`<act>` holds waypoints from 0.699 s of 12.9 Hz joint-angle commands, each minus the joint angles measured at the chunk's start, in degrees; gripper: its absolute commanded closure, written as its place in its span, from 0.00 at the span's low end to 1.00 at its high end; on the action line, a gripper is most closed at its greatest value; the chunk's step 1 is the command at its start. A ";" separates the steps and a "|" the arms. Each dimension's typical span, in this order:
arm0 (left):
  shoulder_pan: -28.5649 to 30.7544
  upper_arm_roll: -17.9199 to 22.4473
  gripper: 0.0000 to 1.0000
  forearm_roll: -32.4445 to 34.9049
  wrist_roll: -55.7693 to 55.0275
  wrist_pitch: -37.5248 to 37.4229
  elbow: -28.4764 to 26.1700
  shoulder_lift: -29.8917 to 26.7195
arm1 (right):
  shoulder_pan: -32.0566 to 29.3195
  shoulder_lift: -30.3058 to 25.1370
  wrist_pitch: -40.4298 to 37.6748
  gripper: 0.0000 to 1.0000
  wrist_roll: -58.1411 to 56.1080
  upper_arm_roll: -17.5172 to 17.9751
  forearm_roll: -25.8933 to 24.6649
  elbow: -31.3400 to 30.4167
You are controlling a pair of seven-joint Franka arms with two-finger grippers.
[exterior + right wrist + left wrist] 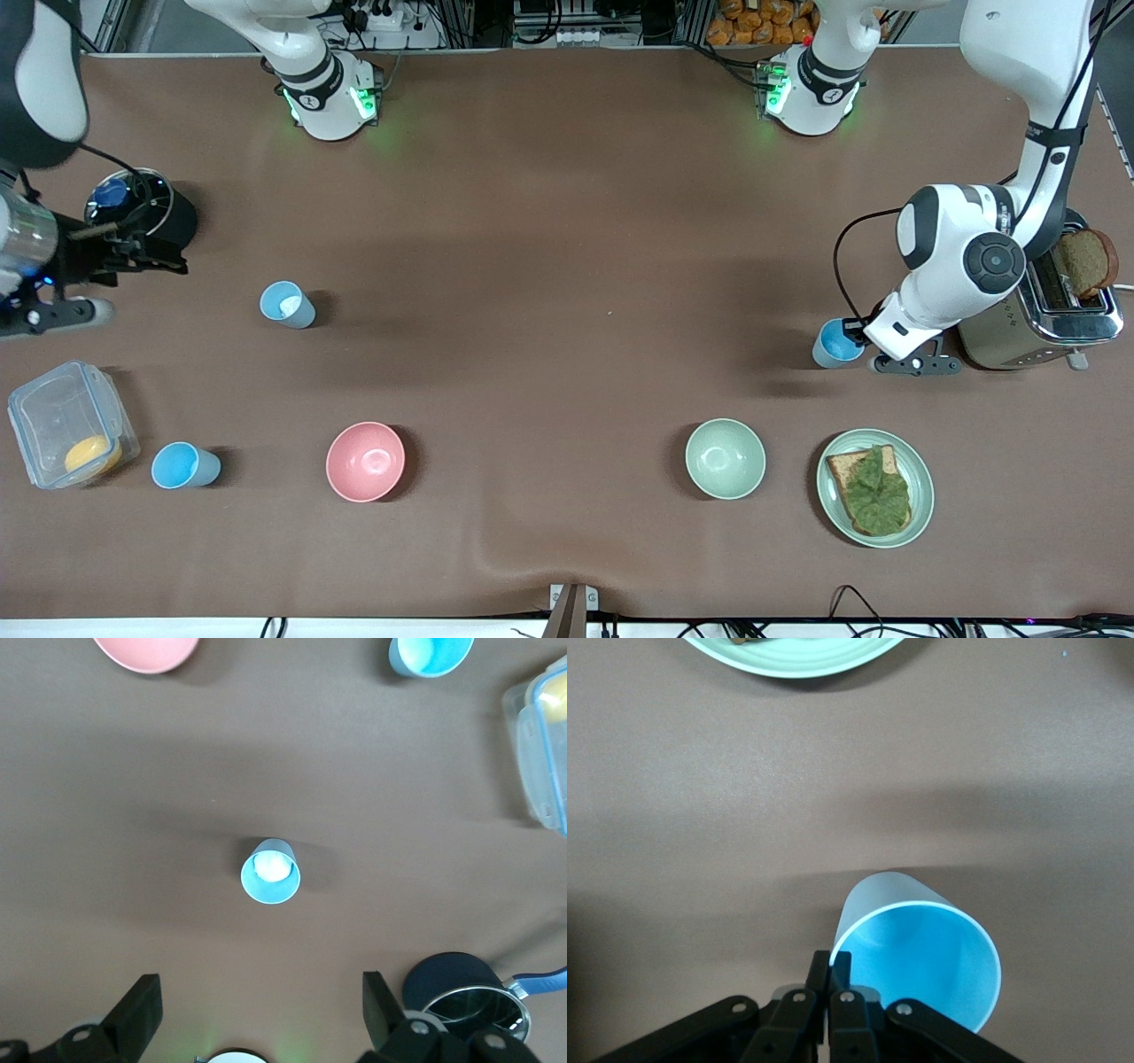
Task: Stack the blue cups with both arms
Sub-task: 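Grasp the saucepan-side blue cup with the right gripper while the left gripper lifts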
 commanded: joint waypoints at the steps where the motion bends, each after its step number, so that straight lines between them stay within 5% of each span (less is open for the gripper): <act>1: -0.21 -0.21 1.00 -0.65 -0.37 0.02 0.17 -0.11 | -1.49 -0.15 1.25 0.00 -0.99 0.59 -0.02 -2.32; 9: -2.14 -0.82 1.00 -1.26 -3.69 -0.07 1.31 1.04 | -2.62 -2.52 24.17 0.00 -1.87 0.59 -0.11 -25.41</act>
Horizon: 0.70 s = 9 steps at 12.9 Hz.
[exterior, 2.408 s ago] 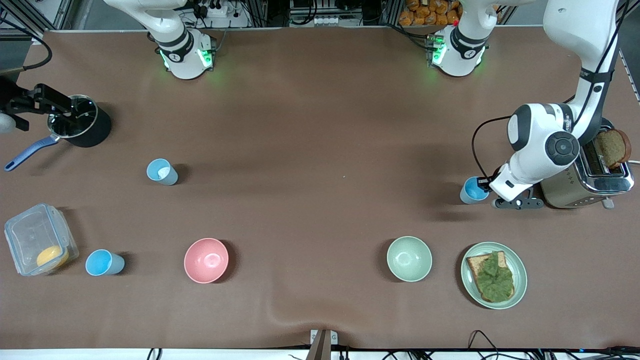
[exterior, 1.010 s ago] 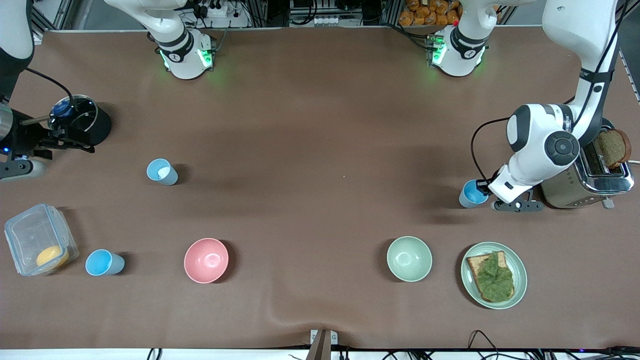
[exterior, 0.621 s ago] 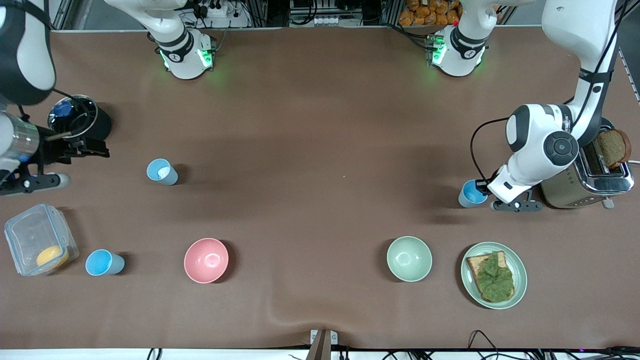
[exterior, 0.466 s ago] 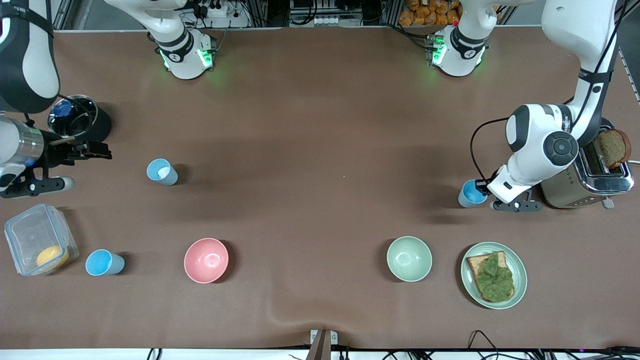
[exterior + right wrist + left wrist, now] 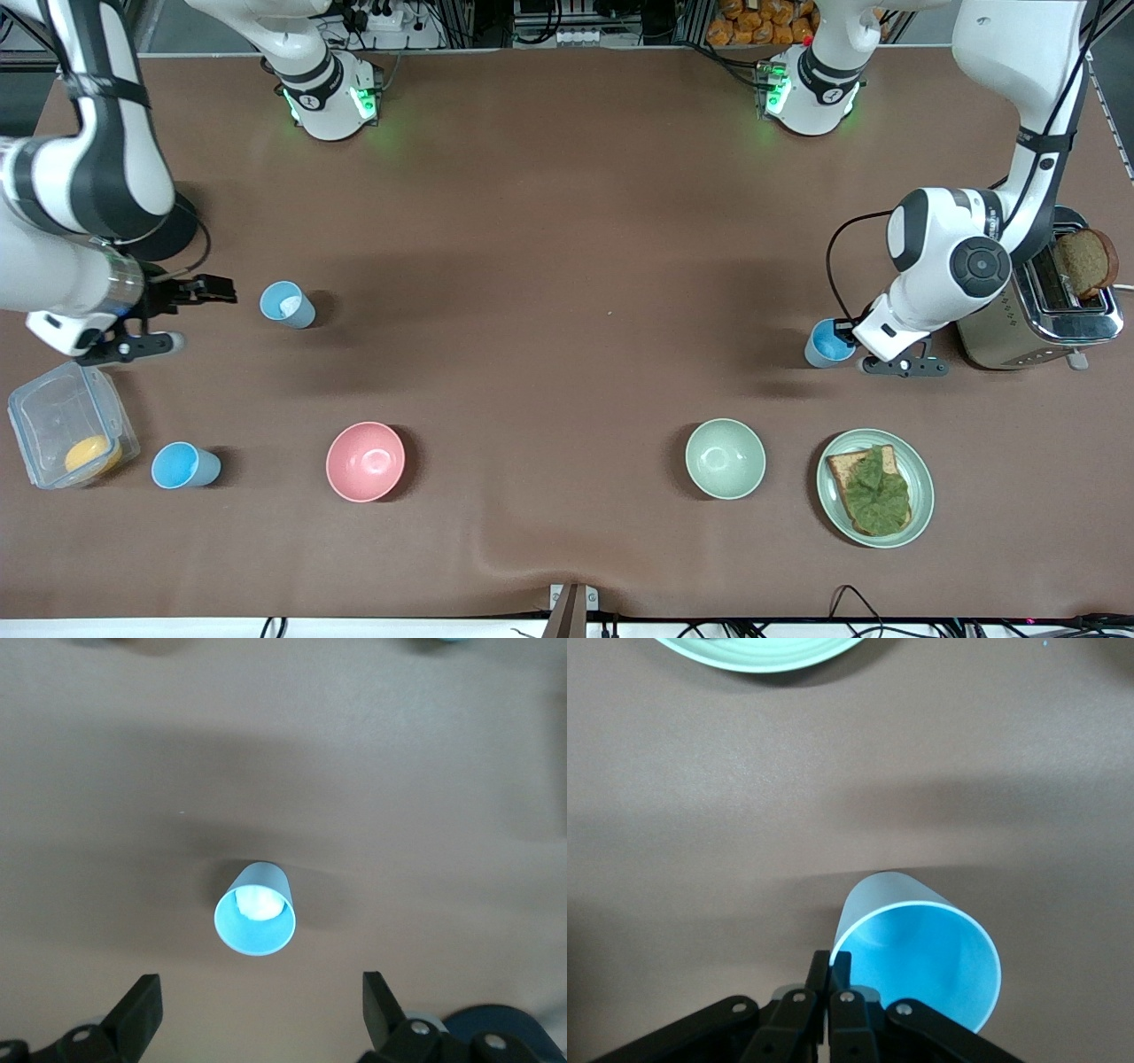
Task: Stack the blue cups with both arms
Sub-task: 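Grasp the saucepan-side blue cup with the right gripper while the left gripper lifts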
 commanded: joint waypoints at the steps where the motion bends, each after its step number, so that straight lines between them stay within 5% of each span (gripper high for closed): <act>1: -1.24 -0.83 1.00 -1.26 -3.98 -0.07 0.89 -0.34 | -2.60 -2.83 8.15 0.00 -1.99 0.72 -0.18 -9.41; 9: -1.06 -7.33 1.00 -1.26 -12.68 -7.17 5.27 -2.63 | -5.51 -0.64 27.51 0.00 -6.39 0.80 0.00 -23.41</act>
